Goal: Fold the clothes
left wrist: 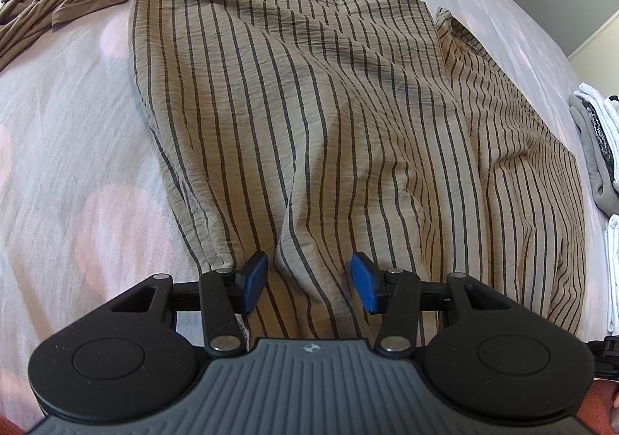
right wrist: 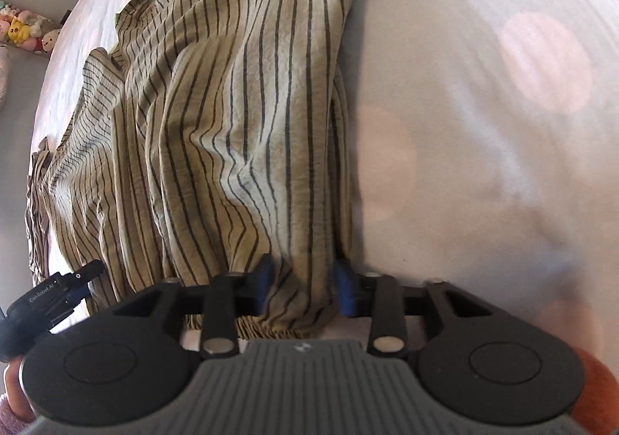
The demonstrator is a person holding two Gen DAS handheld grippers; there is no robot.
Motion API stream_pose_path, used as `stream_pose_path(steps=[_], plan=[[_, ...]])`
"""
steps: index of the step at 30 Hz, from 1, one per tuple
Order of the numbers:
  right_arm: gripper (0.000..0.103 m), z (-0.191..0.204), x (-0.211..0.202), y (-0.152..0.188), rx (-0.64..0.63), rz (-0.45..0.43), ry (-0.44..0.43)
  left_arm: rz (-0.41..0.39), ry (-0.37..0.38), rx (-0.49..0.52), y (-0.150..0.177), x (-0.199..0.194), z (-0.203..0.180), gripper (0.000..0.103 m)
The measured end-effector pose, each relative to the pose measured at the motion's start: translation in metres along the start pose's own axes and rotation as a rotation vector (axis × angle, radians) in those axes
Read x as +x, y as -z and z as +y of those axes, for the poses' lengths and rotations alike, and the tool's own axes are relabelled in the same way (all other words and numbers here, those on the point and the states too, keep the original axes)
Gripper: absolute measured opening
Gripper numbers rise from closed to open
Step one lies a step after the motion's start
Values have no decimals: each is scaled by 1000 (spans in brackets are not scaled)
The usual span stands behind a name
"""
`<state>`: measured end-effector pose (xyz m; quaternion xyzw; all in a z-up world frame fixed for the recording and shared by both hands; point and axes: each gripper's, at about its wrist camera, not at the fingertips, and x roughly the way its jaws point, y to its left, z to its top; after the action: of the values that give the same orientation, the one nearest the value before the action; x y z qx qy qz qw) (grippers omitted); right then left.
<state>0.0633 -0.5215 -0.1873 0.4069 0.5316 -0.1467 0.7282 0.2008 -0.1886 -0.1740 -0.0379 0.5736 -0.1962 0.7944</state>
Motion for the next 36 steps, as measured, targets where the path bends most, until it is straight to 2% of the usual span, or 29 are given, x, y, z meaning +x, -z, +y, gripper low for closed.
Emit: stream_pose_path(steps=[1, 4, 6, 8, 10, 12, 16, 19, 21, 23, 25, 27, 29, 31, 32, 35, 36], plan=[[62, -1, 0, 0, 5, 9, -8, 0, 1, -1, 0, 0, 0, 45], [63, -2, 2, 0, 16, 36, -2, 0, 4, -3, -1, 0, 1, 45], [63, 0, -3, 2, 34, -22, 12, 0, 6, -5, -1, 0, 2, 46], [64, -4, -11, 7, 68, -91, -37, 1, 7, -8, -1, 0, 2, 45], [69, -16, -14, 9, 116, -90, -141, -1, 6, -4, -1, 0, 2, 45], [71, -21, -14, 7, 134, -54, -163, 0, 5, -3, -1, 0, 2, 45], [70, 4, -6, 6, 49, -8, 28, 1, 5, -5, -1, 0, 2, 45], [72, 19, 7, 3, -4, 57, 97, -1, 7, -8, -2, 1, 3, 46], [75, 16, 13, 1, -2, 95, 74, -1, 4, 1, -1, 1, 2, 46], [74, 7, 13, 4, 11, 95, 57, -1, 3, 6, -1, 1, 1, 46], [70, 10, 16, 6, -7, 101, 52, -2, 4, 4, -2, 1, 1, 45], [54, 12, 18, 7, -22, 101, 46, -3, 4, 6, -1, 1, 2, 46], [42, 14, 18, 7, -35, 94, 41, -4, 4, 7, -1, 2, 2, 46], [29, 13, 17, 9, -30, 83, 7, -5, 6, 8, -2, 1, 2, 46], [18, 12, 16, 11, -23, 74, -12, -6, 7, 8, -2, 1, 2, 46], [7, 12, 9, 16, -16, 24, -50, -11, 14, 8, -1, -2, 2, 46], [7, 13, 7, 19, -21, 6, -66, -13, 17, 7, -1, -3, 2, 45]])
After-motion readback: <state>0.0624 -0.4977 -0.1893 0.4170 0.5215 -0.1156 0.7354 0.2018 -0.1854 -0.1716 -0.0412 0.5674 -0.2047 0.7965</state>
